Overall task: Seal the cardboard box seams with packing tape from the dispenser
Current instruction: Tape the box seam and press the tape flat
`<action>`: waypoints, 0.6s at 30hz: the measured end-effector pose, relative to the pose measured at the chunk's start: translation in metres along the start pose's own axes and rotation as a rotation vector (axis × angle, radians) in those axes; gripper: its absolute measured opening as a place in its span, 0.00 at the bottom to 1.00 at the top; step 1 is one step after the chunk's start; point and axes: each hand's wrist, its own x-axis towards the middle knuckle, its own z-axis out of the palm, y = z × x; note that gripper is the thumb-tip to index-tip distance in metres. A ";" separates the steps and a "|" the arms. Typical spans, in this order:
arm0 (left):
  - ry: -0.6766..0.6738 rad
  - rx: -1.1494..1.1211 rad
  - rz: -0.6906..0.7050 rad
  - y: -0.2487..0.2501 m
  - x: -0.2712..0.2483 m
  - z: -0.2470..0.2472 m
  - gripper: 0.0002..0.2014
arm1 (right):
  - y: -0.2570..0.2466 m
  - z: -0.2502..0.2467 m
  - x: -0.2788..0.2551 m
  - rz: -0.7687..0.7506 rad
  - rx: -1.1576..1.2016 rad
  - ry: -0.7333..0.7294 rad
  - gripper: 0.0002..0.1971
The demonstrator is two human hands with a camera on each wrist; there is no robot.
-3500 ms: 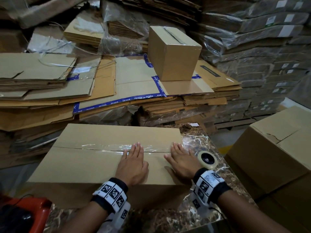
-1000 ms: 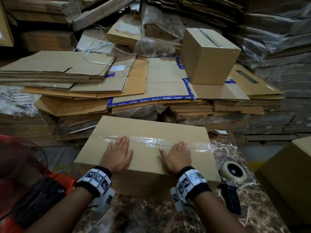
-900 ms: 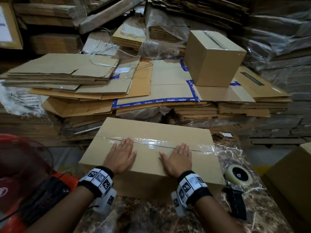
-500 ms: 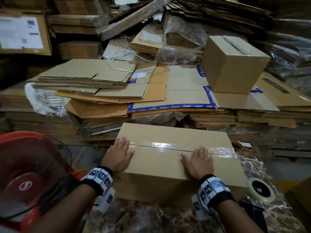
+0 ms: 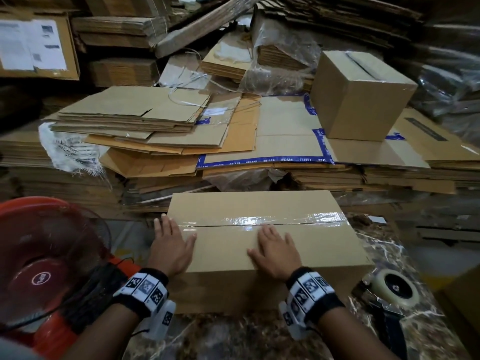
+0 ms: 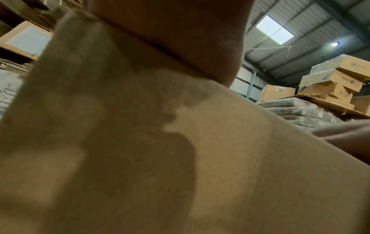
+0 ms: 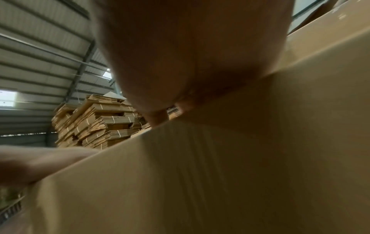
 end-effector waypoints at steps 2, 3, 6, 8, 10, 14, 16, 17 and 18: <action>0.000 -0.046 -0.055 0.006 -0.002 -0.003 0.41 | 0.008 0.008 -0.015 0.078 -0.027 0.079 0.41; 0.010 -0.056 -0.061 0.009 -0.005 -0.004 0.41 | 0.010 0.011 -0.019 0.096 -0.021 0.130 0.42; 0.015 -0.081 -0.059 0.017 -0.015 -0.005 0.37 | 0.019 0.021 -0.022 0.079 0.012 0.329 0.37; -0.008 -0.073 -0.070 0.021 -0.024 -0.003 0.36 | 0.030 0.024 -0.019 0.035 0.037 0.445 0.30; -0.052 -0.051 -0.064 0.025 -0.038 0.002 0.36 | 0.047 0.023 -0.016 0.022 0.084 0.492 0.27; -0.024 -0.050 0.115 0.019 -0.057 0.003 0.26 | 0.072 0.016 -0.013 0.340 0.212 0.614 0.20; 0.107 -0.161 0.213 0.014 -0.049 -0.006 0.20 | 0.073 0.017 -0.013 0.551 0.328 0.630 0.21; 0.177 -0.196 0.212 0.011 -0.037 -0.012 0.19 | 0.070 0.018 -0.014 0.628 0.417 0.635 0.24; 0.242 -0.235 0.186 0.009 -0.023 -0.018 0.16 | 0.065 0.016 -0.016 0.689 0.527 0.631 0.28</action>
